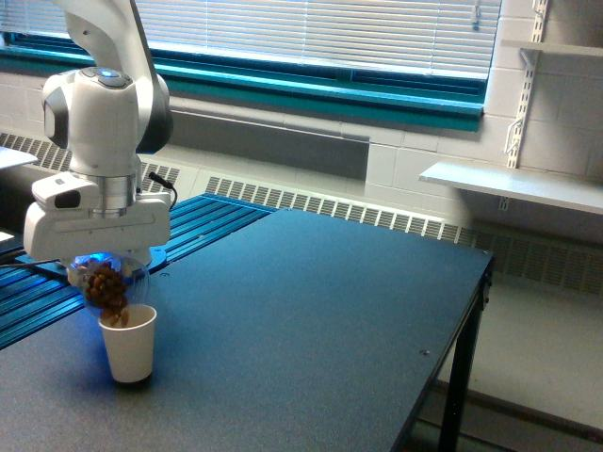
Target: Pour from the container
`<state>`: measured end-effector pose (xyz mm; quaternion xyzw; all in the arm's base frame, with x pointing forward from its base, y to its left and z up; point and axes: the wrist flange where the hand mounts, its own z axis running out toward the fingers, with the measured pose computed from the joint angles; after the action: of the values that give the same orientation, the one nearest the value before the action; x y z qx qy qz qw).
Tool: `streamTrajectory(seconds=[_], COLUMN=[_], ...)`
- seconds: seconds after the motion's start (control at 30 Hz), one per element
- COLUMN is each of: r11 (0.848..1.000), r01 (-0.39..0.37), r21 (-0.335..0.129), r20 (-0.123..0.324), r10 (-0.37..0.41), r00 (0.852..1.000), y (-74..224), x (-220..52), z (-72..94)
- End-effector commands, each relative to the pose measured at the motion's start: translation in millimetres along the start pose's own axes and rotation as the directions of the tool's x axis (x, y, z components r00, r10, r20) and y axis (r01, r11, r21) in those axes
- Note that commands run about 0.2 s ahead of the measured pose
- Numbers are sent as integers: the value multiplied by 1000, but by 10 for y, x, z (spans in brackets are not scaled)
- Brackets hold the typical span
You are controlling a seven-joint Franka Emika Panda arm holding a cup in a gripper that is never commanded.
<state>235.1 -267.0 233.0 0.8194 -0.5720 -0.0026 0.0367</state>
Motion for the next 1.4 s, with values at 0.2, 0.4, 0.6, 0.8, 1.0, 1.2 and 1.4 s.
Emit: streamTrajectory(seconds=[0.2, 0.4, 0.6, 0.8, 1.0, 1.2, 1.4], r11=[1000, 1000, 1000, 999, 998, 997, 997], r01=[22, 26, 30, 46, 56, 69, 81], r21=[-5, -6, -6, -10, -15, -17, -21], r20=[-1, -5, -2, 11, 20, 33, 44], r10=[-22, -26, -30, -46, -56, -68, -80], r00=[1000, 1000, 1000, 999, 998, 997, 996], y=[-52, -93, -129, -179, -210, -255, -286], x=[51, 77, 96, 81, 74, 57, 32], z=[-31, -58, -74, -70, -62, -57, -54])
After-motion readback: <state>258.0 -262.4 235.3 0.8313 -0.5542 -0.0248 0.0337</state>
